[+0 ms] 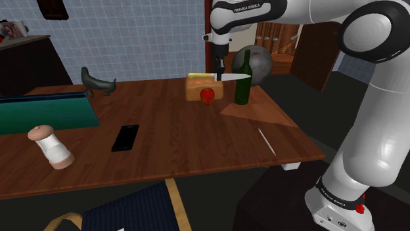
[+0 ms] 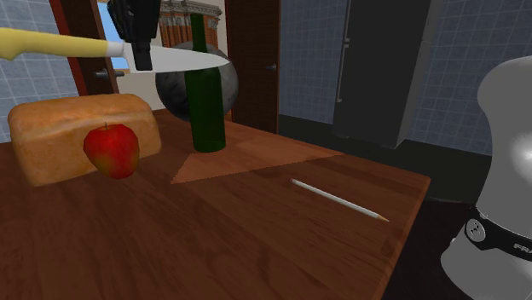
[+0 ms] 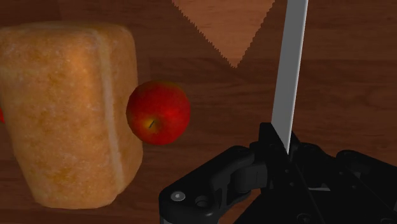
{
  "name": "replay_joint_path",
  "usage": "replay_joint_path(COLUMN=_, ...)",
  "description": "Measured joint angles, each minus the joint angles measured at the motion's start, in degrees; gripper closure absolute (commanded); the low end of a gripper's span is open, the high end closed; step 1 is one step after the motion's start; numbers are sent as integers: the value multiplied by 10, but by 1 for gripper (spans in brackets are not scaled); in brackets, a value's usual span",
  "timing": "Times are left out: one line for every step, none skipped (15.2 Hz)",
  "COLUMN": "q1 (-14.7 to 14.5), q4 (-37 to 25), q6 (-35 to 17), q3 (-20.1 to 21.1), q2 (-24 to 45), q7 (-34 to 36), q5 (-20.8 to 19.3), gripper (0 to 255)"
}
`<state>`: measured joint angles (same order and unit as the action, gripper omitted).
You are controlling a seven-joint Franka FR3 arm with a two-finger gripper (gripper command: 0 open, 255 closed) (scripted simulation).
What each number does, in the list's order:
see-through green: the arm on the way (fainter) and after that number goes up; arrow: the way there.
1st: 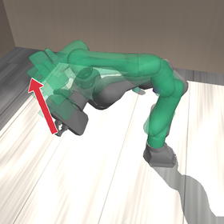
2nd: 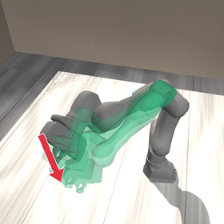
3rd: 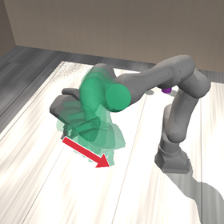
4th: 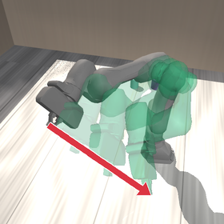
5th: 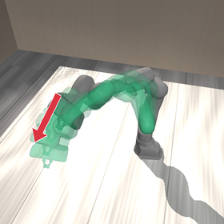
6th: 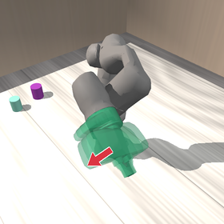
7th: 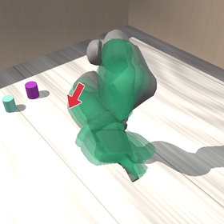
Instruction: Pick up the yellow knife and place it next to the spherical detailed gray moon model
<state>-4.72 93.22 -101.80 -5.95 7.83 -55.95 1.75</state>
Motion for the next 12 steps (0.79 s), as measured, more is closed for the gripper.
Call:
replay_joint_path(q1=0, q4=-12, q6=10, q3=0, q2=3, q7=0, q5=0, gripper=255)
replay_joint_path(q1=1, q4=-21, q6=18, q3=0, q2=3, q7=0, q5=0, gripper=255)
replay_joint_path(q1=0, q4=-30, q6=26, q3=0, q2=3, q7=0, q5=0, gripper=255)
replay_joint_path(q1=1, q4=-38, q6=34, q3=0, q2=4, q7=0, q5=0, gripper=255)
replay_joint_path(q1=1, q4=-46, q6=42, q3=0, q2=4, q7=1, q5=0, gripper=255)
replay_joint_path(q1=1, q4=-52, q6=48, q3=0, q2=4, q7=1, q5=0, gripper=255)
replay_joint_path(q1=0, q4=-62, q6=56, q3=0, q2=6, q7=1, q5=0, gripper=255)
replay_joint_path(q1=1, q4=-71, q6=64, q3=0, q2=7, q7=1, q5=0, gripper=255)
replay_joint_path(q1=1, q4=-83, q6=74, q3=-1, q2=9, q7=1, q5=1, gripper=255)
replay_joint_path(q1=1, q4=-92, q6=82, q3=-1, q2=11, q7=1, q5=1, gripper=255)
replay_joint_path(q1=1, q4=-105, q6=91, q3=-1, q2=14, q7=1, q5=1, gripper=255)
replay_joint_path(q1=2, q4=-114, q6=99, q3=-1, q2=15, q7=1, q5=1, gripper=255)
